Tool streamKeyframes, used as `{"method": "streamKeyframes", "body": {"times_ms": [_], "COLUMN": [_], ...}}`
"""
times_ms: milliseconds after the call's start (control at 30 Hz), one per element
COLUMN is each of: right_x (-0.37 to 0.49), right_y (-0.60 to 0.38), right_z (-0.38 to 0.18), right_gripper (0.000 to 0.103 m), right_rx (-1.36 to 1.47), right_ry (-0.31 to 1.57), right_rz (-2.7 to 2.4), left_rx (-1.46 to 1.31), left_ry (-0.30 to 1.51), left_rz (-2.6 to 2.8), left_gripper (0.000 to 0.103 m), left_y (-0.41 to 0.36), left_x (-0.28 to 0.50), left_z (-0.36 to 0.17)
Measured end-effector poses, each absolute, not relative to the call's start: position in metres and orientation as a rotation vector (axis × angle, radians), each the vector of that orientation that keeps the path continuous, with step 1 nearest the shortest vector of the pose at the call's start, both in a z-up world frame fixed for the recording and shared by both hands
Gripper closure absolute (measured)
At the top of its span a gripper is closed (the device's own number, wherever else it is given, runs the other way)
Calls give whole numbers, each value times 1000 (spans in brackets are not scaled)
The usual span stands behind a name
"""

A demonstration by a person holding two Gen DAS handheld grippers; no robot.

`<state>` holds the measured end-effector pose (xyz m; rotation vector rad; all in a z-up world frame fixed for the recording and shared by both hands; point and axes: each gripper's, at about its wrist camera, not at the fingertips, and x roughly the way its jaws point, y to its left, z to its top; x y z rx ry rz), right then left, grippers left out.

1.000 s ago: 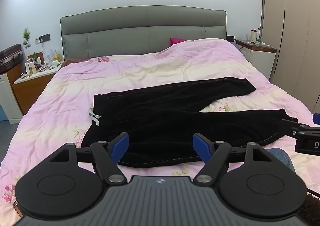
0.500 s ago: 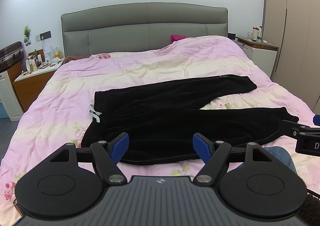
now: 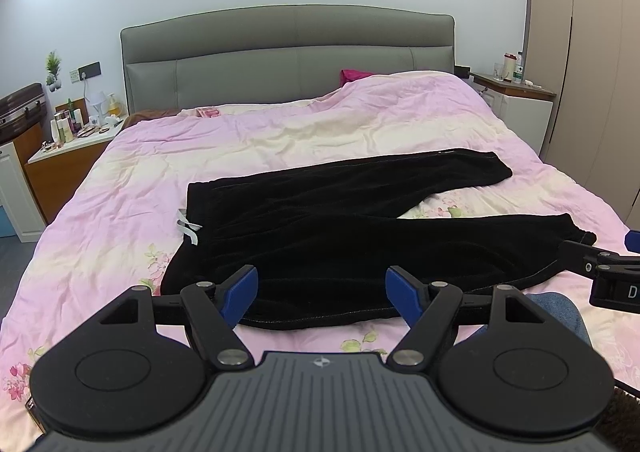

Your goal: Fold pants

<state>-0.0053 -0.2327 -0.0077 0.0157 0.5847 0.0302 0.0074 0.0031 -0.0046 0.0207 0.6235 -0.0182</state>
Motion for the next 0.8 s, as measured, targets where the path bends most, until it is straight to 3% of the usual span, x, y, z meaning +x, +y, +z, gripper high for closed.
{"method": "streamKeyframes", "body": {"times_ms": [800], "right_x": [-7], "right_y": [-232], "right_z": [-7], "right_gripper": [5], "right_rx": [21], "right_ry": [588], "right_rz": [25], "left_rx": [18], "left_ry": [623], "left_rz": [-19], "left_gripper": [17], "left_y": [1], "left_x": [8], "left_z": [-4]}}
